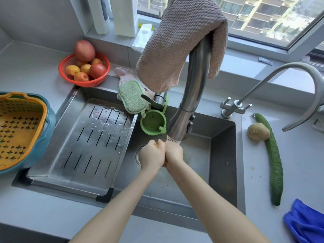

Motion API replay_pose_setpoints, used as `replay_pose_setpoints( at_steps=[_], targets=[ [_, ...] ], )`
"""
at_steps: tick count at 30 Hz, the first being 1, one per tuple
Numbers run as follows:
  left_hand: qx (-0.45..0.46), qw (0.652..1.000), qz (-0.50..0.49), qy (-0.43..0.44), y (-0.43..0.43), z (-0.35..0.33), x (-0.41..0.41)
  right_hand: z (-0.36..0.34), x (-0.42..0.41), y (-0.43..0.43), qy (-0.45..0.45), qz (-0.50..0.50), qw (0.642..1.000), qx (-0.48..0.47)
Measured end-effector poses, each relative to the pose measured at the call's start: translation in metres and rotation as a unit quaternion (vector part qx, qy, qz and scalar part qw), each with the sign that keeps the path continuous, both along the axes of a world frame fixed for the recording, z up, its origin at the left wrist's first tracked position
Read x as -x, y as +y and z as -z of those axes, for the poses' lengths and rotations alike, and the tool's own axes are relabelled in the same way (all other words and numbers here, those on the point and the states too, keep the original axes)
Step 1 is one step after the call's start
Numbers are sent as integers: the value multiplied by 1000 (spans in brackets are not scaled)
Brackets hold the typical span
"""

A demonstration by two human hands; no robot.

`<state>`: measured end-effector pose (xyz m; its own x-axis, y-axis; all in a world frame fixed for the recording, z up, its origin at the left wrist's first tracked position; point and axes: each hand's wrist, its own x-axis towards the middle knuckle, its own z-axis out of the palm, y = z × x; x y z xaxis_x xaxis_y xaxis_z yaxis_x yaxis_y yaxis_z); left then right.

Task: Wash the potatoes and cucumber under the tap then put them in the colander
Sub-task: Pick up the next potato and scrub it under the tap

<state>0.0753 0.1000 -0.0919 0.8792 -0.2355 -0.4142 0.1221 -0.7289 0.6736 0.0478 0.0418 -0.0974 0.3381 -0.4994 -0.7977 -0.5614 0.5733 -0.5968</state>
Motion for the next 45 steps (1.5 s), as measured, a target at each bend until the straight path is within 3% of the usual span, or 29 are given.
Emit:
replay_pose_setpoints(
  at_steps=[3, 5, 7, 9, 12, 14, 16, 21, 24, 26, 29, 33, 36, 39, 42, 45],
  targets=[
    [-4, 989, 87, -117, 8, 1, 6, -5, 0, -7, 34, 78, 991, -101],
    [20, 985, 107, -131, 12, 3, 3, -12, 0, -5, 32, 45, 992, -110],
    [48, 996, 48, -53, 11, 3, -6, -18, 0, 2, 13, -53, 998, -34],
    [58, 993, -52, 91, 9, 4, -20, -21, 3, 11, 2, -135, 989, 67],
    [92, 928, -185, 310, 7, 4, -37, -18, 12, 18, -32, -216, 957, 191],
    [92, 910, -193, 355, 3, 4, -39, -14, 15, 19, -44, -233, 944, 228],
    [89, 924, -180, 325, -1, 5, -34, -10, 13, 17, -26, -184, 954, 234],
    [-1, 987, -86, 138, 1, 7, -23, -7, 4, 13, -8, -126, 978, 165],
    [-30, 999, 11, -20, 2, 3, -21, -5, -3, 1, 15, -67, 997, 35],
    [6, 990, 67, -128, 4, 3, -18, -7, -4, -10, 39, -53, 996, -61],
    [111, 947, 178, -244, 11, 4, -24, -12, 1, -23, 79, -135, 964, -214],
    [202, 894, 307, -257, 22, 10, -38, -13, 9, -38, 59, -193, 913, -354],
    [208, 888, 345, -223, 27, 16, -36, -17, 8, -37, 81, -178, 926, -322],
    [217, 935, 230, -160, 20, 14, -25, -17, 3, -28, 103, -118, 957, -243],
    [127, 980, 103, -113, 5, 5, -16, -8, 0, -18, 68, -59, 988, -129],
    [32, 993, 94, -72, -2, -1, -15, 3, 1, -11, 27, -55, 998, 0]
  ],
)
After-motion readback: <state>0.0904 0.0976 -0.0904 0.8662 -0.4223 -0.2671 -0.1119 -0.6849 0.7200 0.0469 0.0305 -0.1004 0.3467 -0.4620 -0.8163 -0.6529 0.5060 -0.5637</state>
